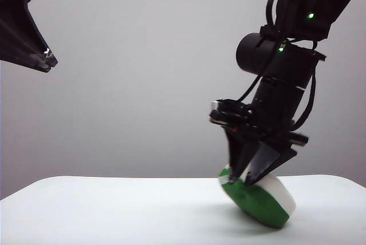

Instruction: Pick up the foam mahjong on the table and turn it over.

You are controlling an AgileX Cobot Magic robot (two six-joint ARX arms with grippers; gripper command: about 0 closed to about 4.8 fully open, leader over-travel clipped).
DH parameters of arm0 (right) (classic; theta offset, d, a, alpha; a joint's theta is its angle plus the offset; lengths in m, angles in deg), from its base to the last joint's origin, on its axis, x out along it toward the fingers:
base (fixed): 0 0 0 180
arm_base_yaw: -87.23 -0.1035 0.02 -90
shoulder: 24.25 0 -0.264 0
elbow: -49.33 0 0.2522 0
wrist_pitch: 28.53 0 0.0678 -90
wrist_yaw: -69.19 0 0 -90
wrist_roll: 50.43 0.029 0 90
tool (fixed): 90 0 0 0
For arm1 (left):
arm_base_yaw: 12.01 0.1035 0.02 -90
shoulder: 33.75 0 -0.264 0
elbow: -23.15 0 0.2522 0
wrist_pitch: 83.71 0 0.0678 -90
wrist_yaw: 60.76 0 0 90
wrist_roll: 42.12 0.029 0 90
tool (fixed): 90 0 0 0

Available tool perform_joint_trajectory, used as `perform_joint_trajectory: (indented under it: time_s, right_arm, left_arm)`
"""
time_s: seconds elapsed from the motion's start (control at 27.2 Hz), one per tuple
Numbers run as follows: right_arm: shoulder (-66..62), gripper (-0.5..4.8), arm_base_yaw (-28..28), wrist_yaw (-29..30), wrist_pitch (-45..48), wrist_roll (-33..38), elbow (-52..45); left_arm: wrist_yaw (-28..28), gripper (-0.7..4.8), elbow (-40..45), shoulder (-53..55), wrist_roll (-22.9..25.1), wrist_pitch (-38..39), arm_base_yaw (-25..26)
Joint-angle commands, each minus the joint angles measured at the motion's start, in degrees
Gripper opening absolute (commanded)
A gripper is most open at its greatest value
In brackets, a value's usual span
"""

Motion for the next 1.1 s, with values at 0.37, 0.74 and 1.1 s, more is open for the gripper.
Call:
perform_joint_trajectory:
  time_s: [0.37, 0.74, 1.1]
  right_arm:
    - [4.87, 1.44, 0.31, 15.28, 5.51, 7.19, 0.17]
    - [12.48, 1.35, 0.50, -3.15, -13.97, -2.51, -0.09]
    - [24.74, -0.07, 0.52, -2.99, -14.32, -1.14, -4.48]
  left_arm:
    - [-0.02, 0.60, -0.28, -0.11, 0.28, -0.07, 0.02]
    - [-6.03, 0.46, -0.28, -0.15, 3.13, -0.77, 0.09]
    - [-25.83, -0.05, -0.24, -16.48, 4.74, -1.16, 0.13]
